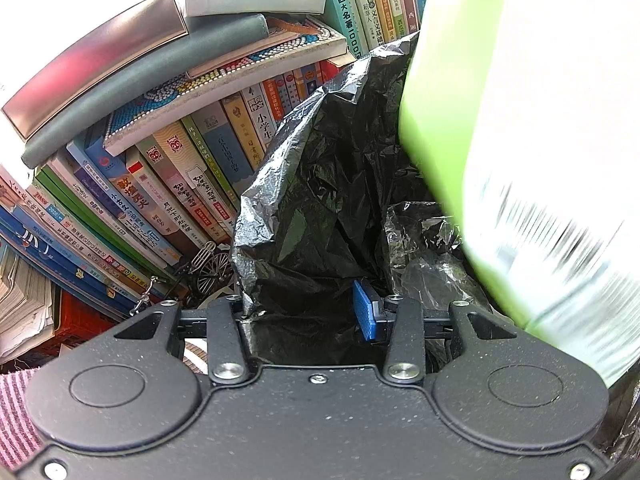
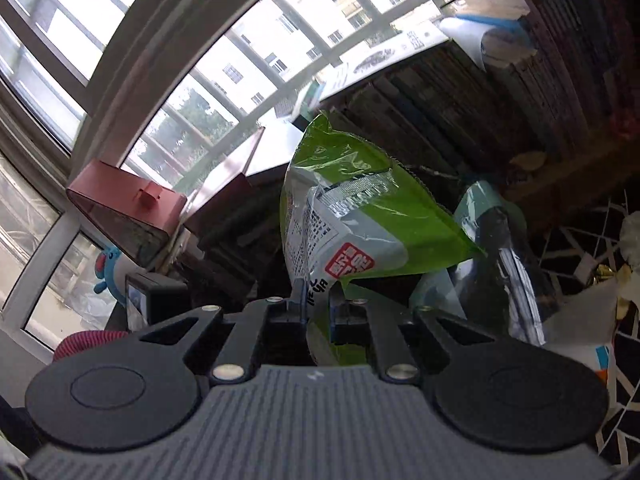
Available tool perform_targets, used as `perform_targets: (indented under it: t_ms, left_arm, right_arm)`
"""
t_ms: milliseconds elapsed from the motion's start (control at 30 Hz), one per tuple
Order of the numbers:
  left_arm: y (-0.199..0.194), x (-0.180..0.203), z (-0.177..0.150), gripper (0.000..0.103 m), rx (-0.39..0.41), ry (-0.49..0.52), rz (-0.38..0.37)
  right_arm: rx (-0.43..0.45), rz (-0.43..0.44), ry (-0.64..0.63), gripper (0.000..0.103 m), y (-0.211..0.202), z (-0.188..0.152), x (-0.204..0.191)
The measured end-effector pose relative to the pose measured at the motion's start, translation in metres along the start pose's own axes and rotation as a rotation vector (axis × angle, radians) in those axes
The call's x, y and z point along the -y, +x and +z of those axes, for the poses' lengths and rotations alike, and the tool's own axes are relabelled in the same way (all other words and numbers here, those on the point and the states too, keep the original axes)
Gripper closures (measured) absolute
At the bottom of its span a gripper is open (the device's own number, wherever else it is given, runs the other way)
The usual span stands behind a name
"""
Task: Collect trash
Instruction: 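Open the right gripper to drop the green snack bag into the bin, then grasp the dark packet with the green label with the right gripper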
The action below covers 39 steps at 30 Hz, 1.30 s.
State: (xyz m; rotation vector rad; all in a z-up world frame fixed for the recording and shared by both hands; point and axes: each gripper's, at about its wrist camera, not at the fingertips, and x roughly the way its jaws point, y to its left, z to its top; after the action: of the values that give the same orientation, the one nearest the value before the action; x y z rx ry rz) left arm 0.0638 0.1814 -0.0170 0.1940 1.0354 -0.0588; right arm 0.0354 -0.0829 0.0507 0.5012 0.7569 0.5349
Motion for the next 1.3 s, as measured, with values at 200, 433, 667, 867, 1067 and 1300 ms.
perform_targets:
  t_ms: [200,433,667,867,1067,1300]
  left_arm:
    - [0.000,0.000,0.000,0.064,0.000,0.001,-0.001]
    - [0.000,0.000,0.000,0.064,0.000,0.000,-0.001]
    - [0.000,-0.001,0.000,0.064,-0.001,-0.002,-0.005]
    - [0.000,-0.003,0.000,0.064,-0.001,-0.003,-0.006]
    - [0.001,-0.002,0.000,0.064,-0.001,-0.003,-0.005]
    - [0.000,-0.002,0.000,0.064,-0.001,-0.002,-0.004]
  right_arm:
    - [-0.188,-0.122,0.030,0.090,0.047,-0.012,0.007]
    - [-0.383,-0.253,0.078,0.089,0.090,-0.018,0.013]
    - [-0.413,-0.224,0.023,0.076,0.093,-0.026,0.004]
    - [-0.374,-0.133,-0.047,0.037,0.066,-0.029,-0.002]
    - [-0.211,-0.022,-0.073,0.021,0.013,-0.018,-0.006]
    - [0.074,-0.082,0.039,0.014,-0.041,0.011,0.024]
